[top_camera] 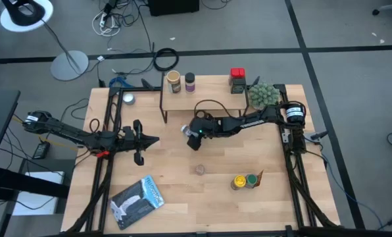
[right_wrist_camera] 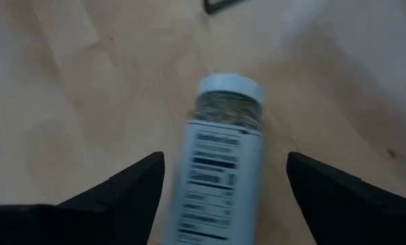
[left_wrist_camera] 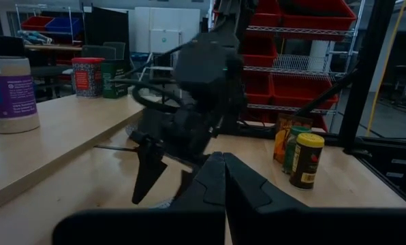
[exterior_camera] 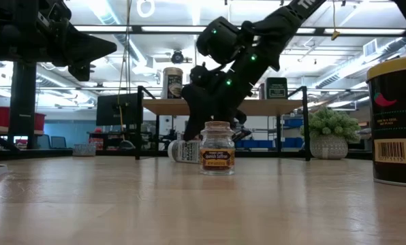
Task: Shelf spices
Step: Put the white seasoning bottle on the shelf
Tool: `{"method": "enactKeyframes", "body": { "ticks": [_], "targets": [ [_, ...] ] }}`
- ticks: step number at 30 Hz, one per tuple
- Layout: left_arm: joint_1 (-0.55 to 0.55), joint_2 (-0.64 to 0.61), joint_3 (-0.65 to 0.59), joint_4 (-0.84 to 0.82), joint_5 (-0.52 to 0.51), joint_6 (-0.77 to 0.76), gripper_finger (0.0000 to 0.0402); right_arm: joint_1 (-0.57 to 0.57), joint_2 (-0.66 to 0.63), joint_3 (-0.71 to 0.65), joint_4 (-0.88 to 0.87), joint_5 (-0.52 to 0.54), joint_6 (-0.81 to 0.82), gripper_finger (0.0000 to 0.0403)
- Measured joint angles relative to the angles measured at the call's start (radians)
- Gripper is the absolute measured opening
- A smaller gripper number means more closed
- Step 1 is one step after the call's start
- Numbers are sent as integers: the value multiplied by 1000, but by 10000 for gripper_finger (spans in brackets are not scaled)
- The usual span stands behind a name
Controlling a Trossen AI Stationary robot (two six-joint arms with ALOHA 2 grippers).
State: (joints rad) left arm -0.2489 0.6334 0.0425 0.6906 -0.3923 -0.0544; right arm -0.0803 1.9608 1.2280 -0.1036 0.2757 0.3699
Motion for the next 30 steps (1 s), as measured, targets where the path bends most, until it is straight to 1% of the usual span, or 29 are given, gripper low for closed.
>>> {"method": "enactKeyframes", "body": {
  "ticks": [3, 6, 11, 15, 25, 30],
  "targets": [
    [0, 0, 0, 0, 0, 0, 1, -19, 0, 10, -15, -56, 11, 306],
    [0, 0, 0, 0, 0, -1, 1, -24, 0, 10, -18, -58, 4, 306],
    [0, 0, 0, 2, 0, -1, 1, -24, 1, 10, -15, -92, -5, 306],
    [0, 0, 0, 2, 0, -1, 1, -18, 1, 10, -15, -71, -9, 306],
    [0, 0, 0, 3, -1, -2, 2, -20, 2, 10, -36, -88, -7, 306],
    [0, 0, 0, 3, -1, -2, 2, -19, 2, 10, -96, -89, -4, 306]
  ]
}}
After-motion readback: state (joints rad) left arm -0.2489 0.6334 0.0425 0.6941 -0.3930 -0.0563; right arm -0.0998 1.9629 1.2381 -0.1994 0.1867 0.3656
